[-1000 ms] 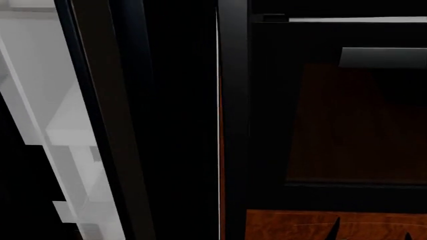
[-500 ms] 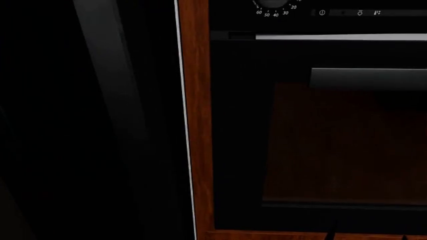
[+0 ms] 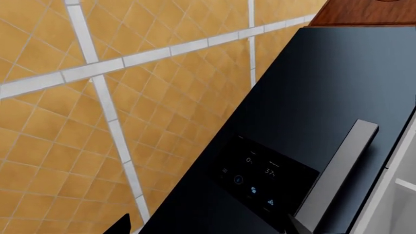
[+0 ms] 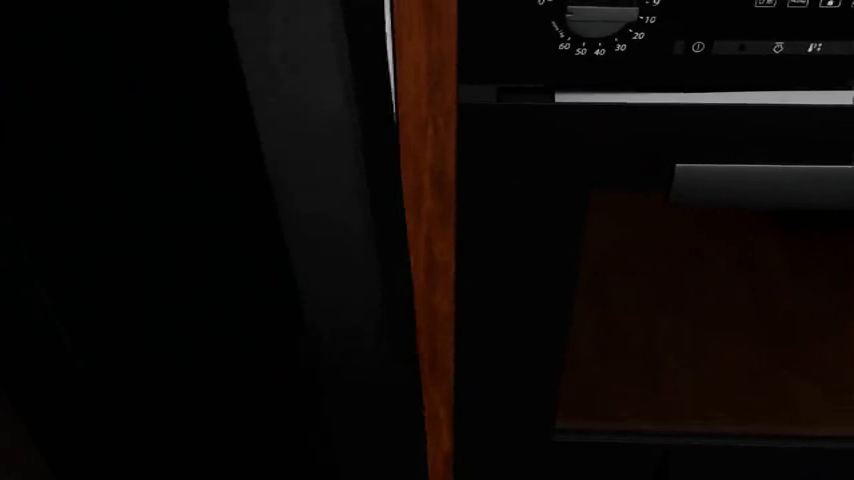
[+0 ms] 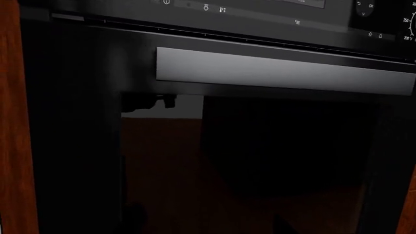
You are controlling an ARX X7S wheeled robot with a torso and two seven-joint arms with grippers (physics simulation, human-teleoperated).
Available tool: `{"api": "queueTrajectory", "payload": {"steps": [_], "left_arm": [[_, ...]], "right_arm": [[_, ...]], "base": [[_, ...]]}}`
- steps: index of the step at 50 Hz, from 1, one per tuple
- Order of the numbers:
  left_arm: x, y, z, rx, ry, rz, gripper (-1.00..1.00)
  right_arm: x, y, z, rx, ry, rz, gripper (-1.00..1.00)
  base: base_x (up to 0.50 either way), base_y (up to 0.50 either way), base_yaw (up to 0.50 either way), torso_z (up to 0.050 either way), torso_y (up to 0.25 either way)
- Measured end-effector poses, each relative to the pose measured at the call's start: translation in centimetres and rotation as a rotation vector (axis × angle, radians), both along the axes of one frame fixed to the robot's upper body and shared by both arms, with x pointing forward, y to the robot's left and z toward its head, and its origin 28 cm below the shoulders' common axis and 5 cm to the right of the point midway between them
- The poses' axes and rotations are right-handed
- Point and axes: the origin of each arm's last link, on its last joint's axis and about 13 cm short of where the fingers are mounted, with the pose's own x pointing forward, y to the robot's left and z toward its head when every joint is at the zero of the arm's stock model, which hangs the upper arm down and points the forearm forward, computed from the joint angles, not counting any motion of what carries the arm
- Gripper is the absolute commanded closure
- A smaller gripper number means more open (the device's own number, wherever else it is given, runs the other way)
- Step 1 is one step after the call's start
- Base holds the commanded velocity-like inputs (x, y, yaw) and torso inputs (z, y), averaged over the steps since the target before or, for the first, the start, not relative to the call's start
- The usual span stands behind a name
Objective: Close the fridge door
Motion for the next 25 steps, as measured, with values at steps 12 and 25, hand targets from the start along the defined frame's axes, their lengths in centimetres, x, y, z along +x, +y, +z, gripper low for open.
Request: {"api": "queueTrajectory", "payload": {"steps": [12, 25], "left_arm": [[-0.10, 0.02, -0.06, -0.002, 0.000, -0.002, -1.00], [-0.30, 0.01, 0.03, -0.001, -0.002, -0.007, -1.00]], "right_arm": [[-0.07, -0.02, 0.03, 0.001, -0.008, -0.005, -1.00], [-0.38, 0.00, 0.12, 0.002, -0.016, -0.003, -1.00]], "base": [[0.04, 0.01, 0.00, 0.000, 0.000], [0.00, 0.14, 0.00, 0.000, 0.000]]}}
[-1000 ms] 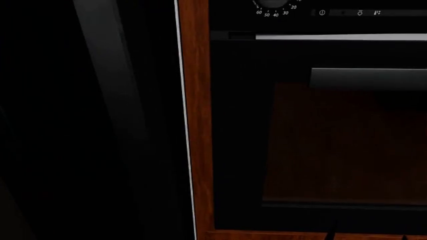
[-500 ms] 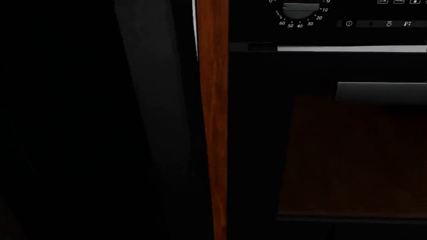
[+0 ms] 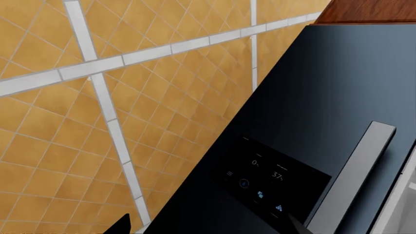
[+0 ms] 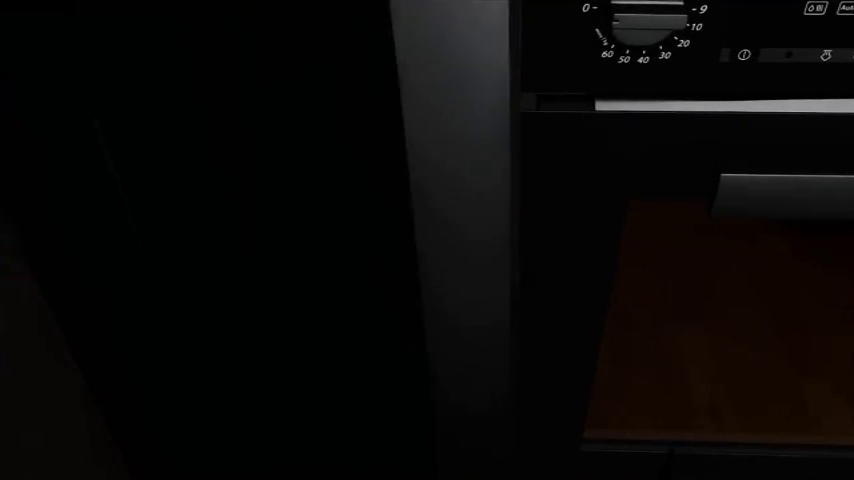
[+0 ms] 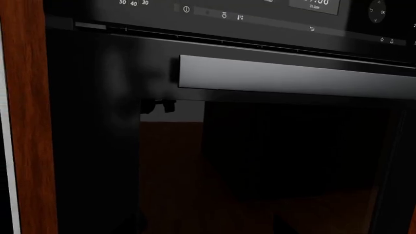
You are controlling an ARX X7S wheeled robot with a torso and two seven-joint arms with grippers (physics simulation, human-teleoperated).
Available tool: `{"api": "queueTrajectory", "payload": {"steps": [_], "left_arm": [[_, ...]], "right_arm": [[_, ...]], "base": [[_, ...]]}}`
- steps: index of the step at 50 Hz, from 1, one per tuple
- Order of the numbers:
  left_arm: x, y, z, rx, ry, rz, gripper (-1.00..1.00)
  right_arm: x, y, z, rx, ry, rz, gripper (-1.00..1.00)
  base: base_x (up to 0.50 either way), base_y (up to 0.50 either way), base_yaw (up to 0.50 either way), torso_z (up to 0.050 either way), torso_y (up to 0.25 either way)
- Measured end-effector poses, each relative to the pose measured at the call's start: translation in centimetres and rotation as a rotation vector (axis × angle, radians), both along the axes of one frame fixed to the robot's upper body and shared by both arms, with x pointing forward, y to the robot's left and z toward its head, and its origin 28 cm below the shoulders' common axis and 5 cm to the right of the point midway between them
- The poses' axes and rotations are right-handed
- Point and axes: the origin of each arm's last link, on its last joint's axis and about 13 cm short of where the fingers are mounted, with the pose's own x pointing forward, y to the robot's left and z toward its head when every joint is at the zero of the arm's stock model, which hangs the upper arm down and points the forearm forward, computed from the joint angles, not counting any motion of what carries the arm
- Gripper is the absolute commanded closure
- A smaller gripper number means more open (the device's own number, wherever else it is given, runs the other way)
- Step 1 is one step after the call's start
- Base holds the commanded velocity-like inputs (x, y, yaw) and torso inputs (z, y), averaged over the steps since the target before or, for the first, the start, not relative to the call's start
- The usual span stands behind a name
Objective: Close the fridge door
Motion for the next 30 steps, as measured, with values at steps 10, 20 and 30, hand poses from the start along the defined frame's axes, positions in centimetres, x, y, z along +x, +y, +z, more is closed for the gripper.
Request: {"api": "queueTrajectory", "payload": {"steps": [10, 20, 30], "left_arm": [[-0.1, 0.0, 0.0, -0.002, 0.000, -0.004, -1.00], [-0.3, 0.1, -0.1, -0.006, 0.001, -0.005, -1.00], [-0.7, 0.3, -0.1, -0.010, -0.003, -0.002, -1.00]], "right_arm": [[-0.1, -0.1, 0.0, 0.012, -0.001, 0.000, -1.00], [0.1, -0.1, 0.1, 0.010, 0.009, 0.007, -1.00], [1.9, 0.2, 1.3, 0.015, 0.051, 0.089, -1.00]], "base": [[0.00, 0.00, 0.00, 0.000, 0.000], [0.06, 0.00, 0.00, 0.000, 0.000], [0.00, 0.00, 0.00, 0.000, 0.000]]}}
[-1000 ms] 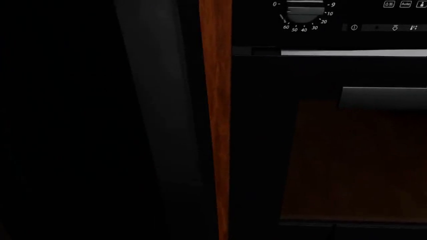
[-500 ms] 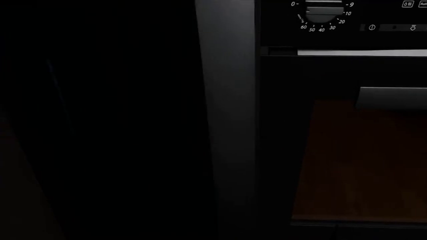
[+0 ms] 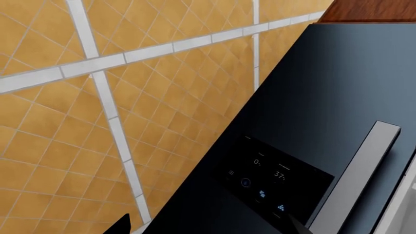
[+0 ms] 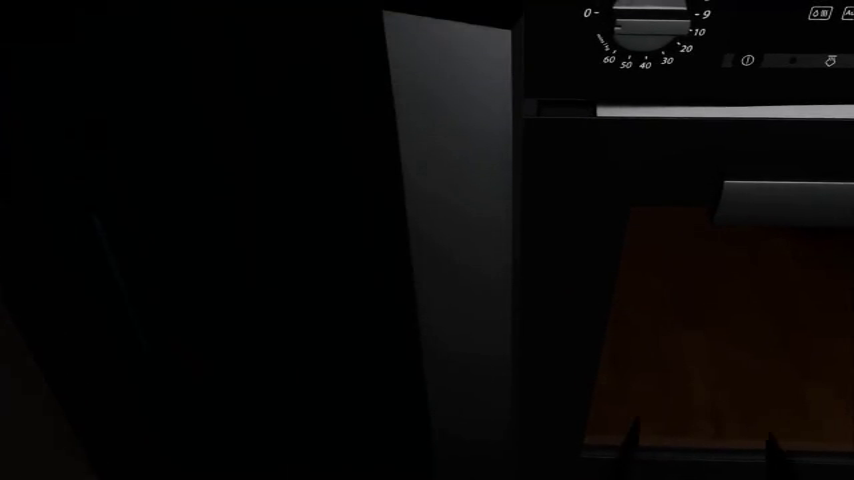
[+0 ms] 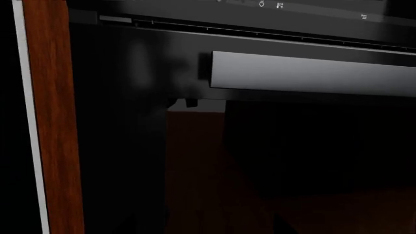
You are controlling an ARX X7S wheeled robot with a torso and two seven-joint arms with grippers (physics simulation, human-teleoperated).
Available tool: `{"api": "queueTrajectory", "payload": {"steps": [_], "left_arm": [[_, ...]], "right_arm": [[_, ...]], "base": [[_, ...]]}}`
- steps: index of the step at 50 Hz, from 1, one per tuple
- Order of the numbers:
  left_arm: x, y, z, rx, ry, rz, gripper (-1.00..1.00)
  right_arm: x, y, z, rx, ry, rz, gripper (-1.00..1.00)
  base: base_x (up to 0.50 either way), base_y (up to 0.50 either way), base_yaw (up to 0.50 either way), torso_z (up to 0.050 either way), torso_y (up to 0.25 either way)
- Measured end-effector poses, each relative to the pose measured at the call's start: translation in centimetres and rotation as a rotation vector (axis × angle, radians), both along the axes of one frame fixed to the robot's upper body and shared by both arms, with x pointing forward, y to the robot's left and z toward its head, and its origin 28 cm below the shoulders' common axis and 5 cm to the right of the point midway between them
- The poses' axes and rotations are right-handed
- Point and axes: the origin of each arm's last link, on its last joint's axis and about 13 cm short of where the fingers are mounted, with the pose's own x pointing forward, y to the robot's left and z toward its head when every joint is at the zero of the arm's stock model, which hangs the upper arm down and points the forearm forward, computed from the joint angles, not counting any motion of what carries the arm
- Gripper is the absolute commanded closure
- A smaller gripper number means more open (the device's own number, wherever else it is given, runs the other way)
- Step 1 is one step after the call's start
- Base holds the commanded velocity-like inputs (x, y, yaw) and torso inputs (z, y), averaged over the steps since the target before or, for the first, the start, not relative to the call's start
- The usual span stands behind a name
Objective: Close the fridge door
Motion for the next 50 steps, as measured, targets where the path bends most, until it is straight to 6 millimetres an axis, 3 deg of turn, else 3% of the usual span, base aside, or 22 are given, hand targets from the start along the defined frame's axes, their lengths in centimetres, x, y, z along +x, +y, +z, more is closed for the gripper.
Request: {"api": "queueTrajectory", "payload": {"steps": [25, 38, 50], "left_arm": [[-0.7, 0.4, 0.2, -0.005, -0.001, 0.010, -1.00], [-1.6, 0.8, 0.1, -0.017, -0.014, 0.045, -1.00], [-4.0, 2.1, -0.4, -0.068, -0.038, 0.150, -1.00]], "right_arm": [[6.2, 2.3, 3.4, 0.004, 0.113, 0.283, -1.00], [7.7, 4.0, 4.3, -0.035, 0.144, 0.386, -1.00], [8.5, 5.4, 4.4, -0.093, 0.154, 0.459, -1.00]], "base": [[0.00, 0.00, 0.00, 0.000, 0.000], [0.00, 0.00, 0.00, 0.000, 0.000], [0.00, 0.00, 0.00, 0.000, 0.000]]}}
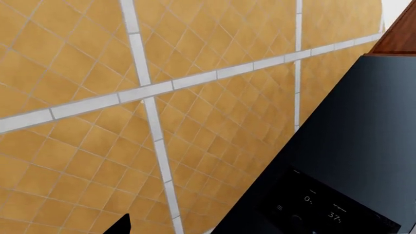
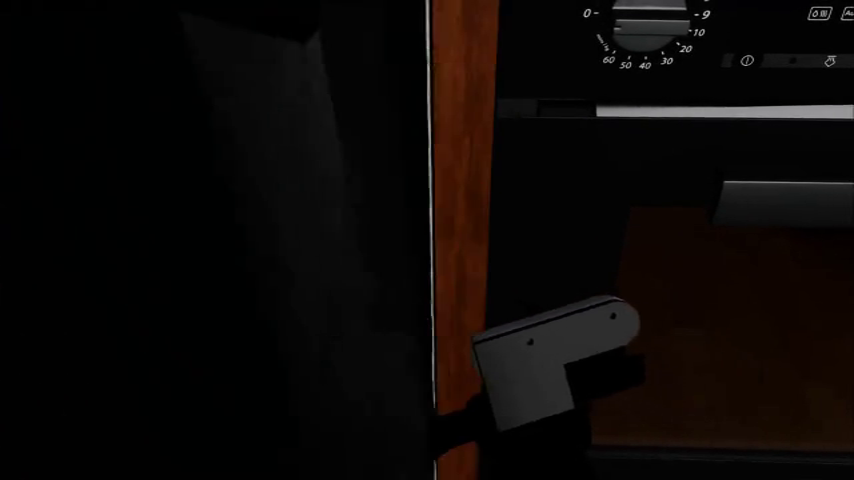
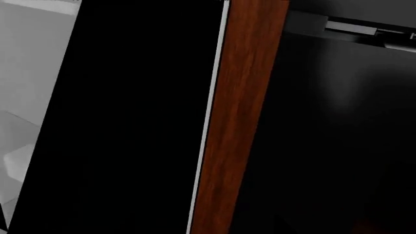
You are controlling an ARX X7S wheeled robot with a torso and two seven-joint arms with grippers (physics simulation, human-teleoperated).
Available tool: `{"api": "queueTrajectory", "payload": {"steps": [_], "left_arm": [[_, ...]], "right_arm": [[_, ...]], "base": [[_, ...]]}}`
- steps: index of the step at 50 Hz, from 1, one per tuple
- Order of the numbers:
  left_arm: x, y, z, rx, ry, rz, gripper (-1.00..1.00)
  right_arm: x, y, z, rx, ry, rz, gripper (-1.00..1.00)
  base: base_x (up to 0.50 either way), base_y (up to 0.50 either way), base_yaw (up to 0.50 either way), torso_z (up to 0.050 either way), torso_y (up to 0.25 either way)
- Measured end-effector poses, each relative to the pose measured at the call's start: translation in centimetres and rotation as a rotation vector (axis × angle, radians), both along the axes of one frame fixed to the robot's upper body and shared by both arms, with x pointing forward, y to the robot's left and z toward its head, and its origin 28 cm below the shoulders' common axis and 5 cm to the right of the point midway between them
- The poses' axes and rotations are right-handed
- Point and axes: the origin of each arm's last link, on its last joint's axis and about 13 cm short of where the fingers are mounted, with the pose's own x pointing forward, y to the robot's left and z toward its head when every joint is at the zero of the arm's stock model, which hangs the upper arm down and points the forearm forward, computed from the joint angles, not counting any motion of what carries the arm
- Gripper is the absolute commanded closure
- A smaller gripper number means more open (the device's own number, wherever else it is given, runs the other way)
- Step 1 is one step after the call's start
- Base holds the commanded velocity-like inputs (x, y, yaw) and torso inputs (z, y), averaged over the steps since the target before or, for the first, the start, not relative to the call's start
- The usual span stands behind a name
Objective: Close the fridge door
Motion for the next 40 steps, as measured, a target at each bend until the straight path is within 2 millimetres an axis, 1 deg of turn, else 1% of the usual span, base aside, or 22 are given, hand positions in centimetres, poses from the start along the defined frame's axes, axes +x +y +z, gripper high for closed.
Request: {"api": "queueTrajectory", "payload": {"steps": [8, 19, 34, 40], "left_arm": [[-0.7, 0.5, -0.2, -0.015, -0.002, 0.026, -1.00], [-1.7, 1.0, -0.5, -0.034, -0.012, 0.062, -1.00], [-4.9, 2.2, -1.7, -0.087, -0.029, 0.170, -1.00], [-5.8, 2.5, -2.2, -0.099, -0.031, 0.200, -1.00]], "right_arm": [[0.4, 1.1, -0.2, -0.033, 0.006, 0.045, -1.00], [0.6, 2.1, -0.2, -0.081, -0.016, 0.067, -1.00], [1.8, 3.7, -0.1, -0.128, -0.033, 0.118, -1.00], [2.3, 4.5, -0.2, -0.140, -0.027, 0.149, -1.00]], "base": [[0.00, 0.00, 0.00, 0.000, 0.000], [0.00, 0.00, 0.00, 0.000, 0.000], [0.00, 0.00, 0.01, 0.000, 0.000], [0.00, 0.00, 0.00, 0.000, 0.000]]}}
